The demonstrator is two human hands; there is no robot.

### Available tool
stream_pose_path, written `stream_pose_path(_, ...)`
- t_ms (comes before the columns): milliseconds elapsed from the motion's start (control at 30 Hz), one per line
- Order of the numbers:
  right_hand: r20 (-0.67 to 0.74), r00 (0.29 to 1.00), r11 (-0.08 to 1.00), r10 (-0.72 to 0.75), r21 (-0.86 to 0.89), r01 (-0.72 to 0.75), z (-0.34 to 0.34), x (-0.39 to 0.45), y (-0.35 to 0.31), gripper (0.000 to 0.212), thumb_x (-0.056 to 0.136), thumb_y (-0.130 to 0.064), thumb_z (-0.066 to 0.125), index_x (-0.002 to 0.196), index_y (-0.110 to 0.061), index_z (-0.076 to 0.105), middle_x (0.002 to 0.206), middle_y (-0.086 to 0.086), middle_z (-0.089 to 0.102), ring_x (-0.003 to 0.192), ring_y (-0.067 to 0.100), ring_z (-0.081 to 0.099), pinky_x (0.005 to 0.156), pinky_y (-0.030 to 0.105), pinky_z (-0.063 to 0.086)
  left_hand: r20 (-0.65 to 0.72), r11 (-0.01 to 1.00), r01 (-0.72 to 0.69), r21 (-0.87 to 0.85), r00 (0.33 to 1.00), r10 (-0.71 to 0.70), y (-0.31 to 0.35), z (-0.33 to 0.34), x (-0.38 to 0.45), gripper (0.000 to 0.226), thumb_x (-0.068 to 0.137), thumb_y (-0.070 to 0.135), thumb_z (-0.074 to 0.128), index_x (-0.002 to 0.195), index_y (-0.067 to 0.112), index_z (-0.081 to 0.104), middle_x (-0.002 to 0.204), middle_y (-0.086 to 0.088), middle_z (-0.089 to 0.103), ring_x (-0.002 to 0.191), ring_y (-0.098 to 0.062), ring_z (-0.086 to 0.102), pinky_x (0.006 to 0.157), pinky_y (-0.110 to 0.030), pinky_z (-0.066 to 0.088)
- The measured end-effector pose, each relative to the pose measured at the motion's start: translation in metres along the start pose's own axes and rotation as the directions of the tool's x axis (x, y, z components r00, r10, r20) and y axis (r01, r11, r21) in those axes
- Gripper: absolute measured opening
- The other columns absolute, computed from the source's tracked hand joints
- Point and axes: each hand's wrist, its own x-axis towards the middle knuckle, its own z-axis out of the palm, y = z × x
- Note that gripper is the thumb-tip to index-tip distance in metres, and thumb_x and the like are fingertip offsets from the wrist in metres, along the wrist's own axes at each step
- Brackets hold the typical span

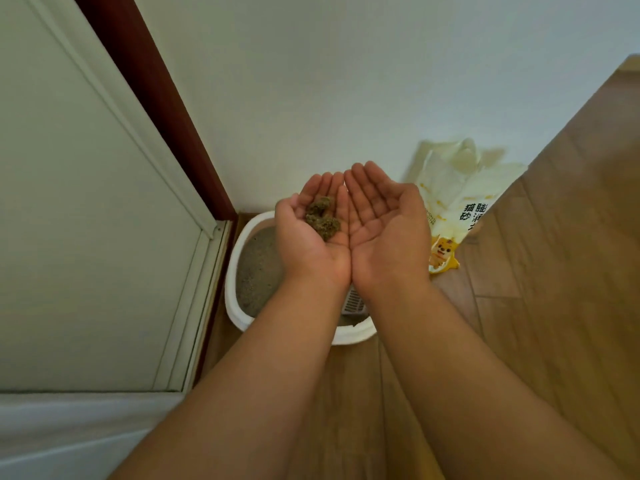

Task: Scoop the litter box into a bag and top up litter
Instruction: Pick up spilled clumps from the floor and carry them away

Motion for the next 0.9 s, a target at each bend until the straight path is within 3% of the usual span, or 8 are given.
stream_pose_path(167,-0.008,1.000,1.000,0.012,0.015,-0.011,0.112,-0.059,-0.080,0.037,0.103,-0.016,0.043,0.124,0.005,0.066,0.117,0.020,0.074,0.111,0.029,0.072,0.105,0.039,0.054,0.000,1.000,0.001,-0.006,1.000,-0.001,0.033,0.124,-0.073,0.034,0.095,0.012,0.045,0.112,-0.001,0.072,0.112,-0.019,0.073,0.114,-0.030,0.070,0.097,-0.035,0.057)
stream_pose_path(367,-0.021,1.000,0.999,0.002,0.047,-0.001,0.252,-0.150,-0.189,0.038,0.103,-0.014,0.042,0.123,0.005,0.067,0.120,0.021,0.073,0.114,0.030,0.071,0.107,0.042,0.052,0.008,0.999,-0.008,0.040,1.000,0.008,0.073,0.287,-0.184,0.038,0.100,0.025,0.045,0.109,0.000,0.072,0.107,-0.017,0.073,0.102,-0.029,0.072,0.090,-0.033,0.060)
stream_pose_path(533,-0.002,0.999,0.998,-0.035,0.045,0.035,0.344,-0.226,-0.283,0.034,0.102,-0.012,0.044,0.120,0.003,0.069,0.115,0.019,0.075,0.111,0.028,0.072,0.105,0.040,0.054,0.037,0.998,-0.006,0.061,0.999,0.004,0.084,0.405,-0.276,0.036,0.099,0.022,0.047,0.108,0.000,0.073,0.106,-0.016,0.074,0.102,-0.029,0.072,0.090,-0.034,0.059)
stream_pose_path(700,0.048,0.996,0.997,-0.077,0.034,0.075,0.395,-0.291,-0.362,0.032,0.101,-0.011,0.046,0.120,0.001,0.069,0.113,0.016,0.076,0.108,0.025,0.074,0.102,0.037,0.055,0.094,0.998,-0.018,0.061,0.995,0.012,0.074,0.486,-0.356,0.036,0.097,0.020,0.048,0.111,0.000,0.073,0.110,-0.017,0.074,0.104,-0.029,0.073,0.090,-0.035,0.059)
stream_pose_path(900,0.095,0.985,0.989,-0.145,0.017,0.144,0.404,-0.344,-0.427,0.031,0.102,-0.011,0.048,0.120,-0.001,0.070,0.113,0.014,0.076,0.106,0.023,0.075,0.097,0.034,0.058,0.167,0.997,-0.017,0.069,0.986,0.006,0.046,0.532,-0.421,0.039,0.098,0.021,0.046,0.117,-0.001,0.072,0.113,-0.018,0.074,0.108,-0.030,0.072,0.092,-0.036,0.059)
